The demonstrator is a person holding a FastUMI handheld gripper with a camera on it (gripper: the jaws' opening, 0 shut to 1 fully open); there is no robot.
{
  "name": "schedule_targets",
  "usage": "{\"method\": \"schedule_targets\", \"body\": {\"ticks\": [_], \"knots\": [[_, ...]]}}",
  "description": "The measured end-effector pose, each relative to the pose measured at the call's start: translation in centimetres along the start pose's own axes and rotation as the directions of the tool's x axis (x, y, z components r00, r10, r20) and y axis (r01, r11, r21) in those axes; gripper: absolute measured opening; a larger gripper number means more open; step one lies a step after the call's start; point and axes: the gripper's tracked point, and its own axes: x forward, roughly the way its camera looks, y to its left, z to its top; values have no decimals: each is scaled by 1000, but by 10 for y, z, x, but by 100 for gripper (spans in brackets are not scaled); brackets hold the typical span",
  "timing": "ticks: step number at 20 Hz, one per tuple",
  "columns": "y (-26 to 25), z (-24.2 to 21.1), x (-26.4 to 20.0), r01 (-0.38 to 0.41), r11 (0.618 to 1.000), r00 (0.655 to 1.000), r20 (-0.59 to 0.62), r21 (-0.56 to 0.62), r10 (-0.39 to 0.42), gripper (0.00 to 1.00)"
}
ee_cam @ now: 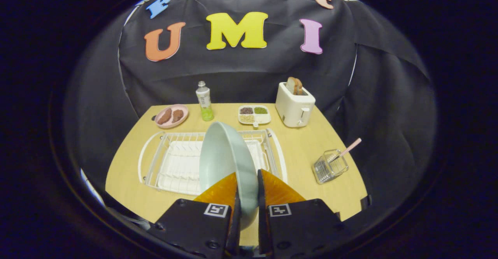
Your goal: Take the plate from the dish rack, then take the spoon from the basket and place it into the plate.
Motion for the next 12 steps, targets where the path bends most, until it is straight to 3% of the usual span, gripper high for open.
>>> {"method": "schedule_targets", "body": {"ticks": [3, 5, 12], "knots": [[14, -53, -1, -146, 987, 989, -16, 61, 148, 24], [15, -93, 7, -199, 972, 977, -49, 129, 207, 24], [7, -180, 51, -228, 946, 957, -124, 229, 261, 24]]}}
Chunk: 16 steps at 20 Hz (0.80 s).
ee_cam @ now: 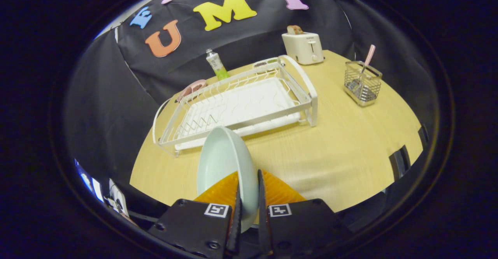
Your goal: Take the plate from the dish rack, then take the spoon from the basket and place it into the plate.
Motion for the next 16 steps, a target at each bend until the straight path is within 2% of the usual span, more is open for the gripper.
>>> {"method": "schedule_targets", "body": {"ticks": [4, 7, 9, 12, 16], "knots": [[-10, -7, 17, -27, 1000, 1000, -14, 8, 27, 24], [-17, -8, 21, -41, 998, 999, 14, -43, 42, 25], [-24, -12, 30, -39, 996, 999, 18, -77, 40, 30], [-35, -17, 36, -61, 996, 998, 4, -64, 62, 36], [-62, -6, 39, 37, 992, 998, 59, -122, -30, 46]]}}
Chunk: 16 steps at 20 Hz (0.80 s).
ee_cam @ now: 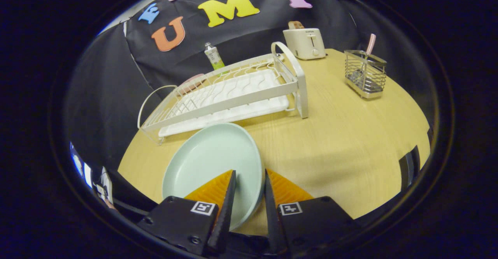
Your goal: Take the plate from the dish rack, then take the spoon from the basket and place it into the plate.
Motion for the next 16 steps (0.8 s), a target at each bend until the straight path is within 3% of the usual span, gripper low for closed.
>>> {"method": "schedule_targets", "body": {"ticks": [1, 4, 8, 13, 16], "knots": [[-8, 8, -2, 34, 999, 999, 40, -28, -33, 46], [-24, 30, -15, 83, 995, 987, 140, -61, -74, 77], [-56, 77, -41, 129, 989, 930, 355, -72, -95, 100], [-106, 125, -62, 177, 980, 854, 509, -91, -107, 100], [-140, 149, -64, 171, 984, 845, 520, -48, -122, 100]]}}
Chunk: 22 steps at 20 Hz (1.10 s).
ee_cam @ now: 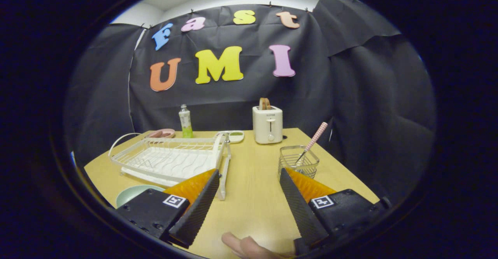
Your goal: Take the plate from the dish rack, then take the spoon from the basket and place it into the plate.
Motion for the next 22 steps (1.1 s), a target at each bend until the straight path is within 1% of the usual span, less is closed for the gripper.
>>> {"method": "schedule_targets", "body": {"ticks": [3, 5, 8, 10, 11, 12, 13, 14, 16, 17, 18, 19, 20, 21, 22], "knots": [[-46, 16, 17, 46, 999, 999, 24, 5, -46, 100], [-66, 26, 32, 45, 999, 998, 37, 13, -45, 100], [-91, 30, 61, 22, 997, 1000, -14, 76, -21, 100], [-109, 35, 82, 39, 996, 999, -27, 83, -37, 98], [-108, 37, 92, 26, 996, 999, -32, 82, -23, 97], [-109, 34, 102, 17, 996, 998, -60, 83, -12, 95], [-110, 31, 111, 9, 997, 997, -80, 82, -2, 91], [-112, 31, 121, 15, 997, 996, -84, 71, -9, 87], [-121, 36, 135, 49, 998, 997, -65, 48, -46, 84], [-119, 41, 139, 51, 997, 998, -49, 60, -48, 82], [-121, 47, 143, 62, 995, 998, -20, 77, -61, 75], [-123, 52, 147, 86, 991, 996, 7, 100, -87, 61], [-124, 53, 152, 94, 989, 995, 7, 117, -95, 46], [-117, 54, 147, 83, 987, 996, 11, 136, -85, 31], [-112, 56, 143, 84, 987, 996, 20, 138, -88, 29]]}}
